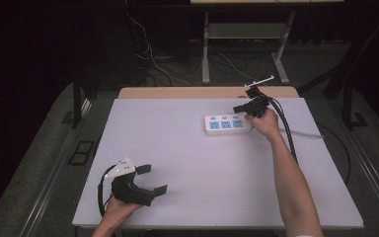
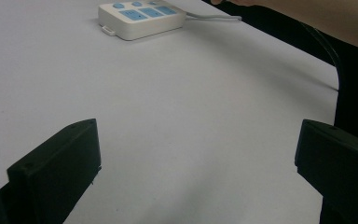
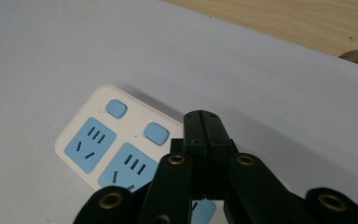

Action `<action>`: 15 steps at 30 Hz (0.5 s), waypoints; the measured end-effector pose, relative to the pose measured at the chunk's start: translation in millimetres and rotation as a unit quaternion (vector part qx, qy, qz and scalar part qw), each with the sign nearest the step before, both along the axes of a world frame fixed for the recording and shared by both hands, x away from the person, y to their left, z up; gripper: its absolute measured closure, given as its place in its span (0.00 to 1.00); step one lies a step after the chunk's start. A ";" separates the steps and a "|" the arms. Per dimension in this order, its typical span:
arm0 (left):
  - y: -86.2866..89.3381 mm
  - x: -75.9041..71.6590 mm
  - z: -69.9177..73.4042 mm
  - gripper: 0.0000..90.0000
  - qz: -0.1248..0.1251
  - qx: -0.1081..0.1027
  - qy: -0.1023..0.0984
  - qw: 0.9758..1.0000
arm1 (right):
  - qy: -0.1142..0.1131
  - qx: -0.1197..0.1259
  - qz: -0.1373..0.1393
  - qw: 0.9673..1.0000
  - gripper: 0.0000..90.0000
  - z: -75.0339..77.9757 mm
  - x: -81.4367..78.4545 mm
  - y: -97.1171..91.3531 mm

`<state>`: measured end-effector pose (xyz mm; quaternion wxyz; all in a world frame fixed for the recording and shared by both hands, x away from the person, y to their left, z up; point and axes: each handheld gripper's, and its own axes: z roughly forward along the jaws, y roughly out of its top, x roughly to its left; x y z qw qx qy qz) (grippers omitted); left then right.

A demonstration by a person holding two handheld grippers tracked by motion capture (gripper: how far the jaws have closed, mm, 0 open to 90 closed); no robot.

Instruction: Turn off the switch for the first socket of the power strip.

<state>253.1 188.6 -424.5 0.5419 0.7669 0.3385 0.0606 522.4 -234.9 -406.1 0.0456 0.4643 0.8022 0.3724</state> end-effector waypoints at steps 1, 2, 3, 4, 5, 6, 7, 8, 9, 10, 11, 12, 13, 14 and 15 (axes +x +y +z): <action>-0.4 -0.1 0.0 0.00 0.000 0.000 0.000 1.000 | 0.001 0.000 0.000 1.000 1.00 -0.8 0.0 0.1; -0.6 0.0 -0.1 0.00 0.000 0.000 0.001 1.000 | 0.004 -0.001 0.000 1.000 1.00 -3.9 -0.3 0.0; -0.6 0.0 -0.1 0.00 0.000 0.000 0.001 1.000 | 0.004 -0.001 0.000 1.000 1.00 -3.9 -0.3 0.0; -0.7 0.2 -0.2 0.00 -0.001 0.001 0.001 1.000 | 0.005 -0.002 0.000 1.000 1.00 -5.2 -0.5 -0.1; -0.8 0.3 -0.3 0.00 -0.001 0.001 0.001 1.000 | 0.006 -0.004 -0.001 1.000 1.00 -7.1 -0.9 -0.5; -0.9 0.4 -0.3 0.00 -0.002 0.002 0.000 1.000 | 0.006 -0.007 -0.002 1.000 1.00 -9.2 -1.2 -1.0; -1.1 0.3 -0.4 0.00 -0.002 0.003 0.000 1.000 | 0.016 -0.012 -0.002 1.000 1.00 -14.2 -1.5 -1.8; -1.3 0.4 -0.5 0.00 -0.002 0.003 0.000 1.000 | 0.015 -0.006 -0.002 1.000 1.00 -15.9 -2.2 -2.8; -1.4 0.4 -0.5 0.00 -0.002 0.003 0.000 1.000 | 0.014 0.000 -0.004 1.000 1.00 -16.8 -2.6 -4.0; -1.4 0.5 -0.5 0.00 -0.002 0.004 0.000 1.000 | 0.014 0.000 -0.004 1.000 1.00 -16.8 -2.6 -4.0; -1.6 0.5 -0.6 0.00 -0.002 0.004 0.001 1.000 | 0.012 0.003 -0.005 1.000 1.00 -17.5 -3.2 -4.6; -1.8 0.6 -0.7 0.00 -0.002 0.005 0.001 1.000 | 0.010 0.004 -0.006 1.000 1.00 -17.8 -3.9 -4.8; -2.0 0.5 -0.8 0.00 -0.001 0.004 0.002 1.000 | 0.007 0.005 -0.007 1.000 1.00 -18.5 -5.2 -5.0; -2.0 0.5 -0.8 0.00 -0.002 0.005 0.002 1.000 | 0.004 0.009 -0.008 1.000 1.00 -19.3 -5.9 -5.3; -2.1 0.5 -0.8 0.00 -0.002 0.005 0.002 1.000 | 0.000 0.018 -0.012 1.000 1.00 -21.2 -7.8 -6.7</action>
